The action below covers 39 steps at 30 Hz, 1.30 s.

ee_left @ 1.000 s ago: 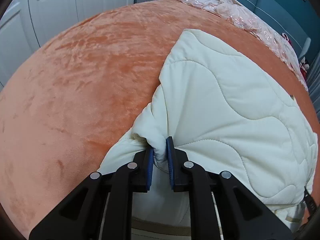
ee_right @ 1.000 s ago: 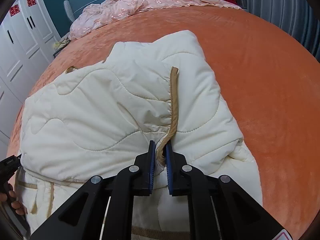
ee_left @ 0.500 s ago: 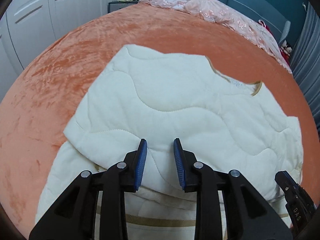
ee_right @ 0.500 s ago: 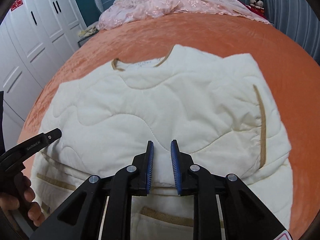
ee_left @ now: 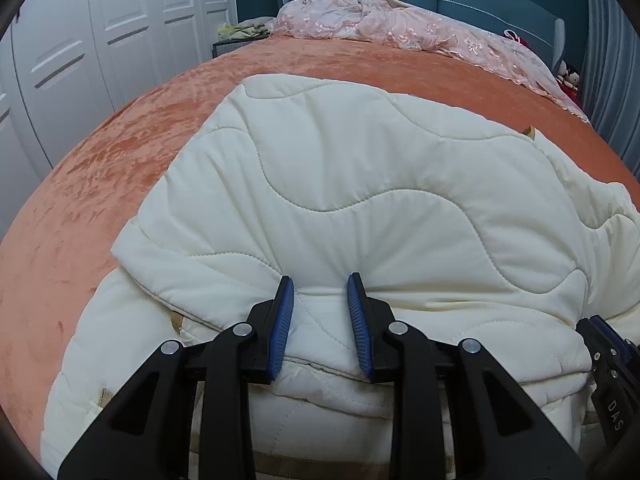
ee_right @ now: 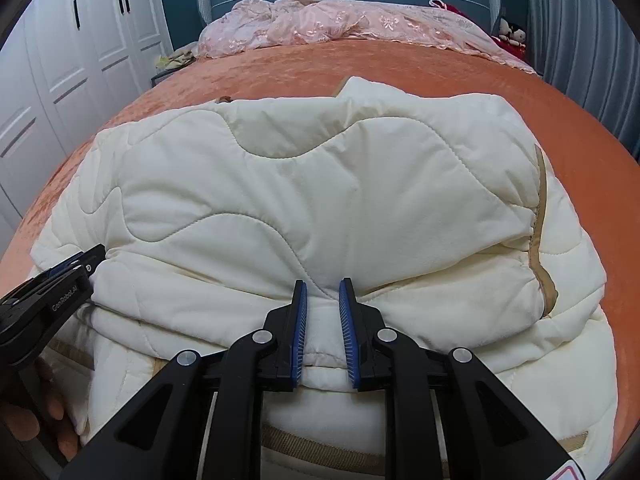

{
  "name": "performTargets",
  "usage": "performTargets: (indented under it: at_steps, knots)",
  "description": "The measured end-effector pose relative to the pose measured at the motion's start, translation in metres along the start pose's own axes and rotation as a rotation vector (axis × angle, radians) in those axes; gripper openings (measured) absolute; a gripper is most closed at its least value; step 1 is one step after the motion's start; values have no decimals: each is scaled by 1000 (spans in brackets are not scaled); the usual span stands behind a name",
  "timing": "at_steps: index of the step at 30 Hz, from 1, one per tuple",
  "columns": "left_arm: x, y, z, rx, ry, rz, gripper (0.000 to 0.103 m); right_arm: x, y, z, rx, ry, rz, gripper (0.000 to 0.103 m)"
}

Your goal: Fold large clothes

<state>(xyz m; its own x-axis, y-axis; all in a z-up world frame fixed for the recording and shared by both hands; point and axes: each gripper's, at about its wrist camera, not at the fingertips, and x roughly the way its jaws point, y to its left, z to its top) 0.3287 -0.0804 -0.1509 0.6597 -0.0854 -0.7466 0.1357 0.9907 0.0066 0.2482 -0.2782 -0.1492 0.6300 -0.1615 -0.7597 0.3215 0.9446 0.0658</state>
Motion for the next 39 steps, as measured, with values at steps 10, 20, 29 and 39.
performTargets:
  at_steps: [10, 20, 29, 39]
  knots:
    - [3, -6, -8, 5, -56, 25, 27, 3, 2, -7, -2, -54, -26, 17]
    - [-8, 2, 11, -10, 14, -31, 29, -12, -16, 10, 91, 10, 94, 18]
    - [-3, 26, 138, -9, 46, -83, 40, -26, -9, 128, 198, -25, 253, 20]
    - [120, 28, 187, -4, 190, 51, 40, 108, 91, 192, 40, 206, 347, 15]
